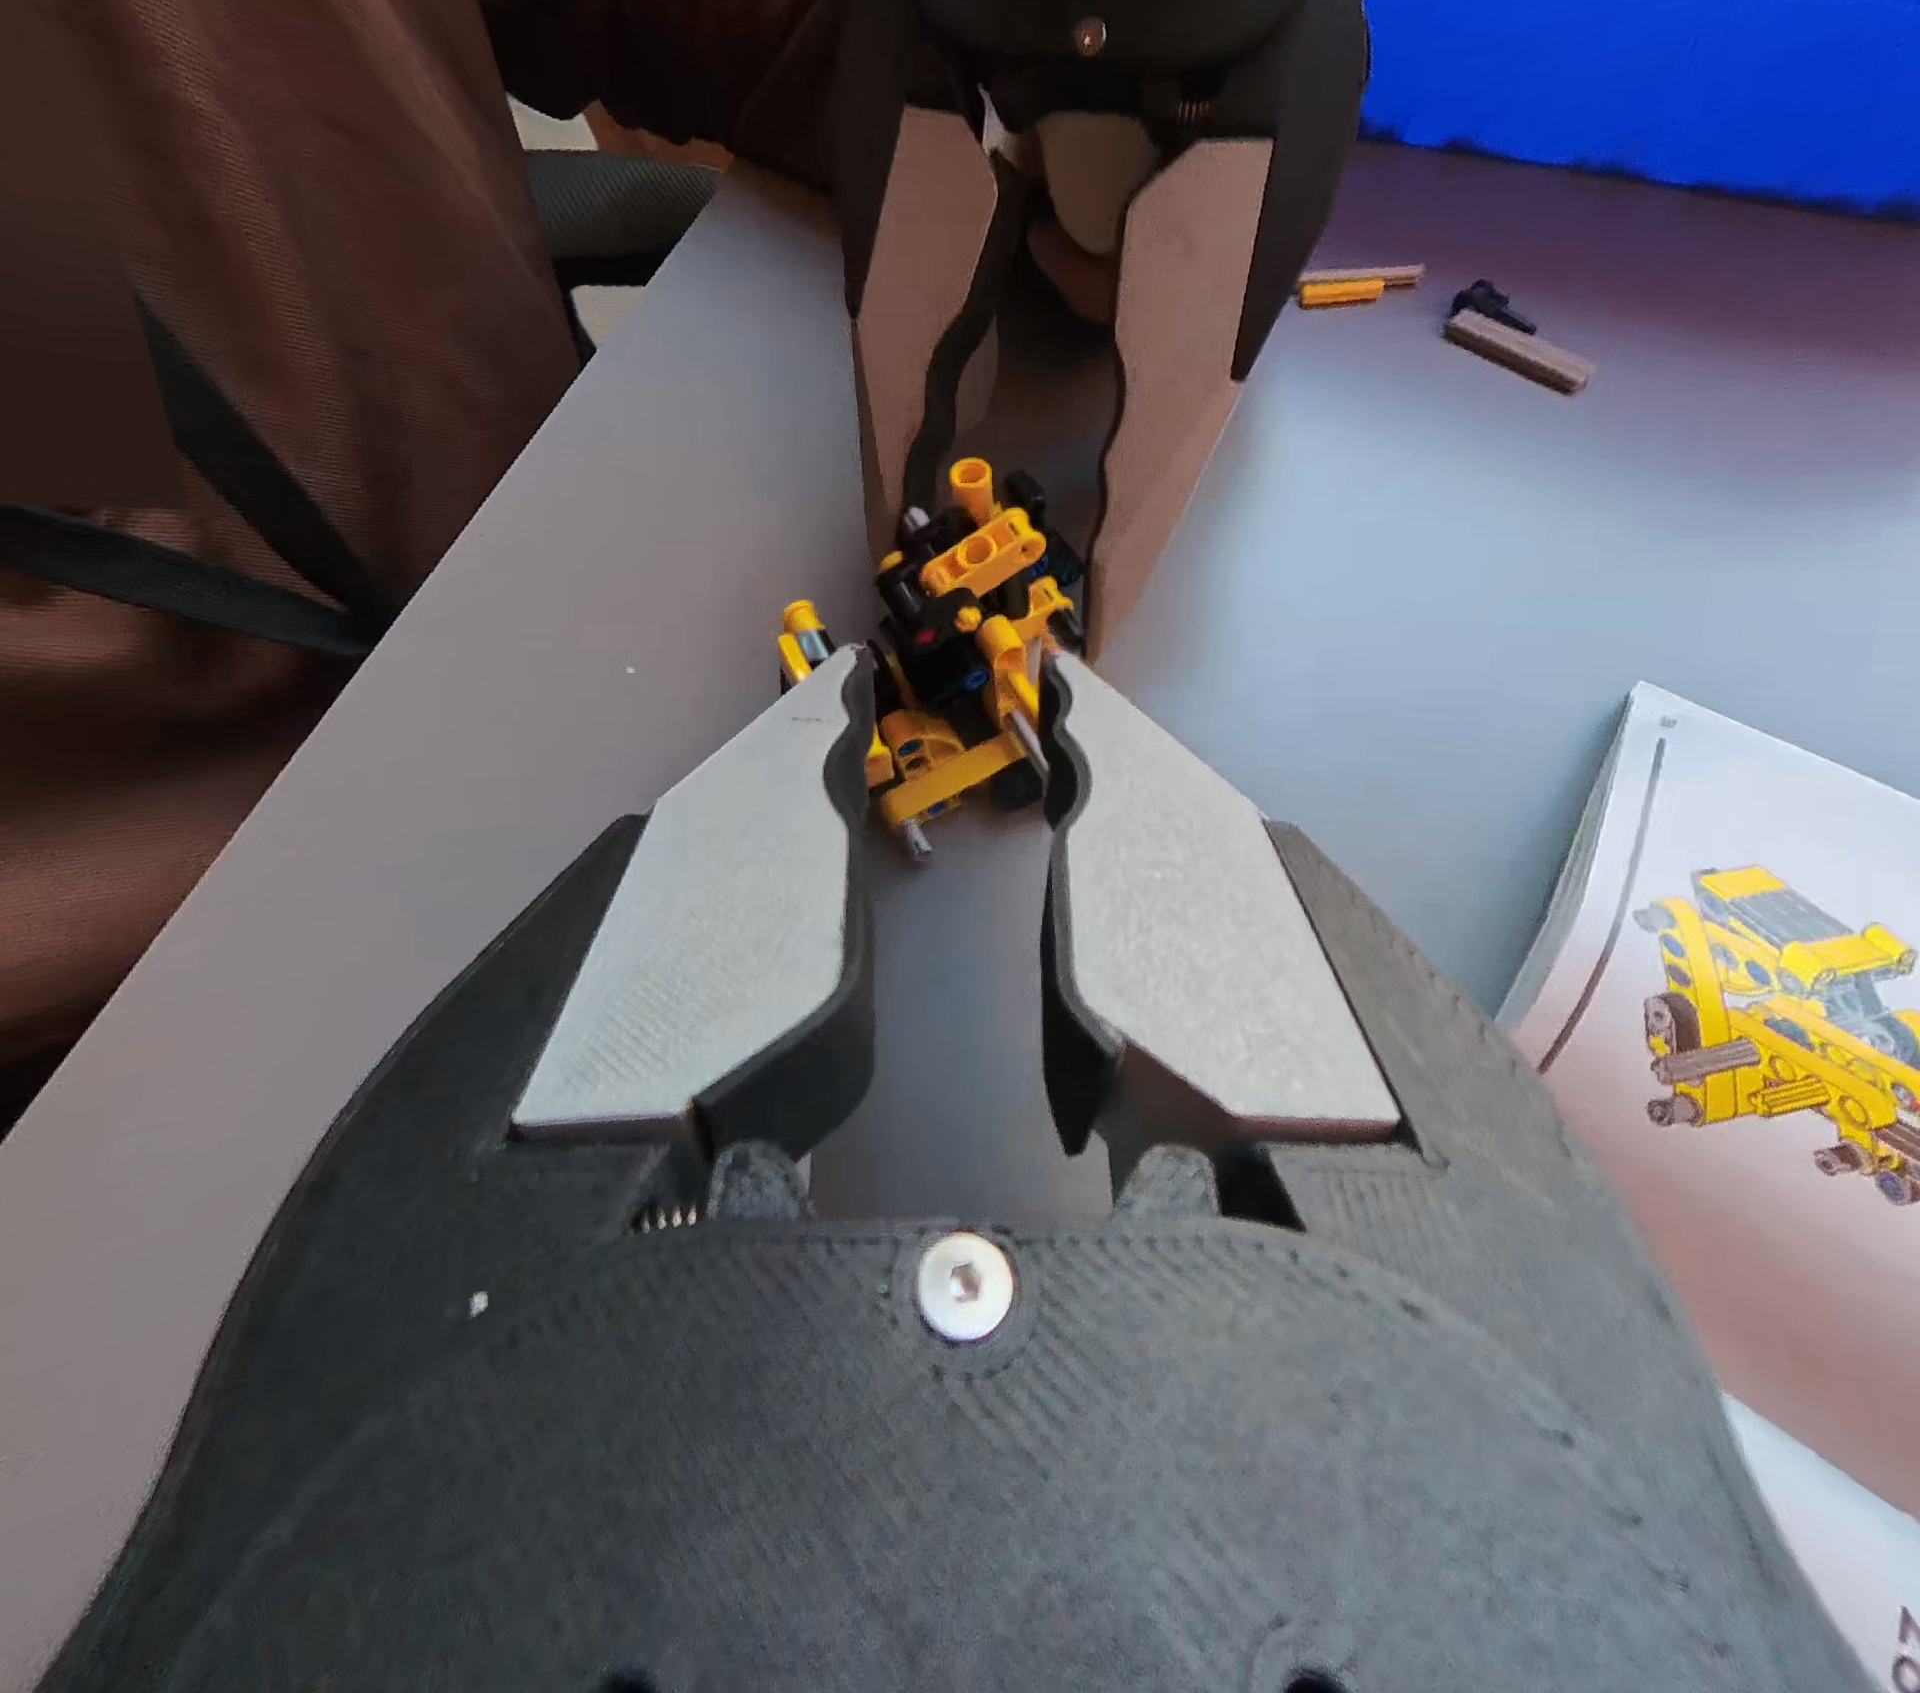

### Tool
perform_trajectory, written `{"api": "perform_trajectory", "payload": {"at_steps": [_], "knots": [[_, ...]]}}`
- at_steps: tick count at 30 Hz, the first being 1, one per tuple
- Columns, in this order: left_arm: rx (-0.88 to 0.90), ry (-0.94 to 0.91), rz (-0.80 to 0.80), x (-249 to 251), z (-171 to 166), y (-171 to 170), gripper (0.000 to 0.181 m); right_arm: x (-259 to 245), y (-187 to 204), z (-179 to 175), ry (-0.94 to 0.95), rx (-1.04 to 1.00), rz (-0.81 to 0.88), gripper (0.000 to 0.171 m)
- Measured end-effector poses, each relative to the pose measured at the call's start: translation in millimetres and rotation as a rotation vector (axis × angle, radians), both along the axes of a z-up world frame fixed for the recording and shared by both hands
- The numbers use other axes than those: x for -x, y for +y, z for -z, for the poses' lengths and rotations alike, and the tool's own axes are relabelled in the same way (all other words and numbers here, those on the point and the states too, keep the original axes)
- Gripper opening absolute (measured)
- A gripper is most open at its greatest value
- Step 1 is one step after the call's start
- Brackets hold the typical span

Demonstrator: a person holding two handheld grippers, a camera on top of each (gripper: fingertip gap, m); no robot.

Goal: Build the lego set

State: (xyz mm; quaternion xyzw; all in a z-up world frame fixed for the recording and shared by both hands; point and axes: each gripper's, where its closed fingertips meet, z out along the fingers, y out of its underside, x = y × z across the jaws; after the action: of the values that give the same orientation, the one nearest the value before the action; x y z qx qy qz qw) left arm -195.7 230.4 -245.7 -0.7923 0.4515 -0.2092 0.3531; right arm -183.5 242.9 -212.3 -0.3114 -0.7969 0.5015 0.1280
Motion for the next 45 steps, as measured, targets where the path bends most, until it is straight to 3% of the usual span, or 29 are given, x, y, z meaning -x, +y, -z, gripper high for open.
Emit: {"api": "perform_trajectory", "payload": {"at_steps": [9,16,20,27,30,32,36,45], "knots": [[-0.008,-0.014,-0.034,6.7,-2.6,5.1,0.042,-5.2,-14.5,-2.6,0.065,-0.036,-0.04,0.014],[0.005,-0.109,-0.028,5.2,-14.0,2.6,0.047,10.4,-5.5,-8.9,0.075,-0.003,0.092,0.036],[0.016,-0.199,-0.037,-4.0,-24.6,5.4,0.041,8.7,-9.7,-9.8,0.048,0.035,0.075,0.03],[0.012,-0.185,-0.037,-4.1,-23.2,4.2,0.035,-13.7,-24.3,-29.1,0.07,0.151,-0.031,0.019],[0.005,-0.177,-0.041,-4.9,-23.3,4.1,0.035,6.6,-5.6,-25.9,0.118,0.065,0.137,0.026],[0.008,-0.173,-0.051,-6.3,-23.2,4.8,0.035,14.5,0.1,-20.1,0.075,0.04,0.179,0.028],[0.008,-0.172,-0.056,-7.4,-23.0,4.1,0.035,9.2,-18.0,-3.9,-0.058,0.084,0.099,0.029],[0.018,-0.188,-0.05,-7.4,-23.4,1.4,0.033,0.3,-18.1,-15.7,0.102,0.036,0.082,0.018]]}}
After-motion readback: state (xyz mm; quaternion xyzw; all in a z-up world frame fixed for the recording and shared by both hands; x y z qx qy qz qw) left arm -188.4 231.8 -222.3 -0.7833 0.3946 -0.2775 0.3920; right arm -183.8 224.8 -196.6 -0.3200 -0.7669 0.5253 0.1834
